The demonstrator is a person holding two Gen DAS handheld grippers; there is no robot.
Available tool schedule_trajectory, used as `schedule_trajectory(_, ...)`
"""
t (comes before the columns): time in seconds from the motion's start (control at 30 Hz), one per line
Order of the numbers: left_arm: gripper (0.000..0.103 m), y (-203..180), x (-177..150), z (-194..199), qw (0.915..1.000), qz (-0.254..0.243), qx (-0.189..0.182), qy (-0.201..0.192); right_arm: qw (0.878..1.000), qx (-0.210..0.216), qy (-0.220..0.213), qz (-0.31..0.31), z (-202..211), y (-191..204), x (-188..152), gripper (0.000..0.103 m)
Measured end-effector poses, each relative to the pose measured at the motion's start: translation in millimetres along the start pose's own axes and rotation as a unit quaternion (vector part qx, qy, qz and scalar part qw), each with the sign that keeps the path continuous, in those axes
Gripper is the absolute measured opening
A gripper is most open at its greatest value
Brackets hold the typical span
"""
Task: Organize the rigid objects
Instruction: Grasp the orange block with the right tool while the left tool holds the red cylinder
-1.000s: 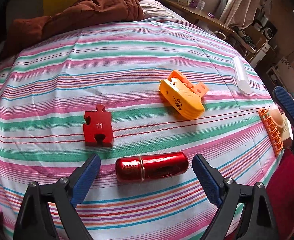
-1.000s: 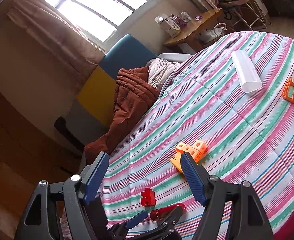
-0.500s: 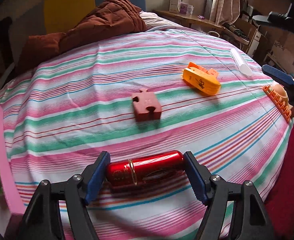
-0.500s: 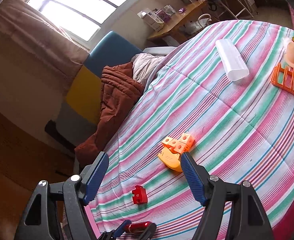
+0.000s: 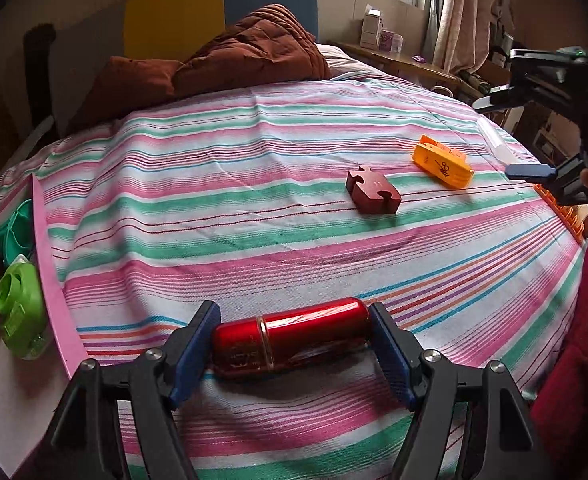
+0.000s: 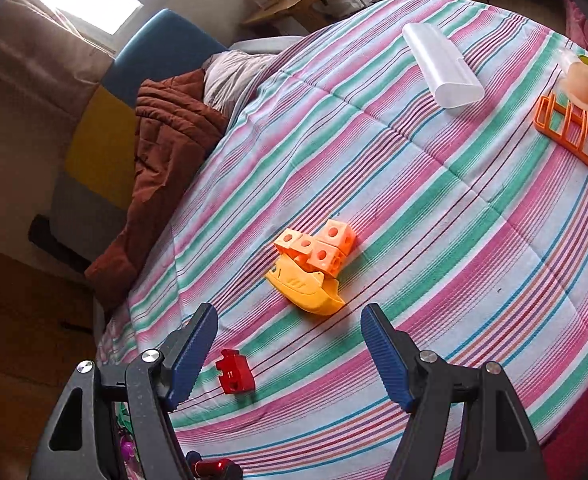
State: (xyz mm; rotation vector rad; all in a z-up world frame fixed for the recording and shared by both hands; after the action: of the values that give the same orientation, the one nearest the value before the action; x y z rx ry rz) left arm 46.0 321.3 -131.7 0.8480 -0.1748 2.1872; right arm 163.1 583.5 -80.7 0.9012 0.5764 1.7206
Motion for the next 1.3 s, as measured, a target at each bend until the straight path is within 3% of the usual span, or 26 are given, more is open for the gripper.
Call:
schedule_trajectory(0.07,0.075,1,0,1,1.0,0.001,-0.001,-0.001,1.0,-0.015,0.011,-0.005,-17,0,3,0.075)
schedule_trajectory(0.13,0.075,2,-1,1,1.0,0.006,-0.005,-0.002,0.998,-0.056,0.013,-0.004,-32,-3,5,0.075)
schedule_trajectory(0.2,0.075,4,-2,1,0.9999,0.008,-0.008,-0.003,0.998,-0.061,0.024,-0.01,-49,-4,6,0.075)
schedule_trajectory(0.33,0.075,4,-2,0,0.9999,0.01,-0.01,-0.005,0.997,0.043,0.056,0.005,-73,20,3,0.077)
schedule_trajectory(0.43,0.075,6,-2,0,0.9998,0.013,-0.012,-0.005,0.994,0.082,0.064,0.027,-79,33,1,0.077)
schedule_trajectory(0.53,0.075,6,-2,-1,0.9998,0.016,-0.014,-0.006,0.995,0.083,0.049,0.026,-72,32,5,0.077)
schedule_trajectory(0.67,0.075,6,-2,0,0.9998,0.014,-0.015,-0.008,0.998,0.011,-0.021,0.065,-45,30,20,0.077)
schedule_trajectory(0.8,0.075,6,-2,0,0.9998,0.014,-0.014,-0.008,0.992,-0.086,-0.023,0.089,-39,15,31,0.066)
schedule_trajectory(1.13,0.075,5,-2,-1,0.9998,0.014,-0.012,-0.008,0.984,-0.153,0.013,0.093,-60,-9,37,0.065)
schedule_trajectory(1.3,0.075,5,-2,-2,0.9998,0.015,-0.013,-0.008,0.989,-0.135,-0.009,0.065,-53,-14,41,0.065)
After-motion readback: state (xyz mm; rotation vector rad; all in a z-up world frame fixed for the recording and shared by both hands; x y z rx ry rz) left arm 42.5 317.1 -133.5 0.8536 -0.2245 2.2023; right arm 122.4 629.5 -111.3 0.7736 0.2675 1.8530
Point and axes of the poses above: each gripper's, at about its wrist camera, not at the fingertips, and z roughly against the way its jaws point, y to its left, x to its top, the point moved 4 cm from there along -z, roughly the way its jaws point, and after that the axes turned 14 degrees about x, right-handed, at the moved point
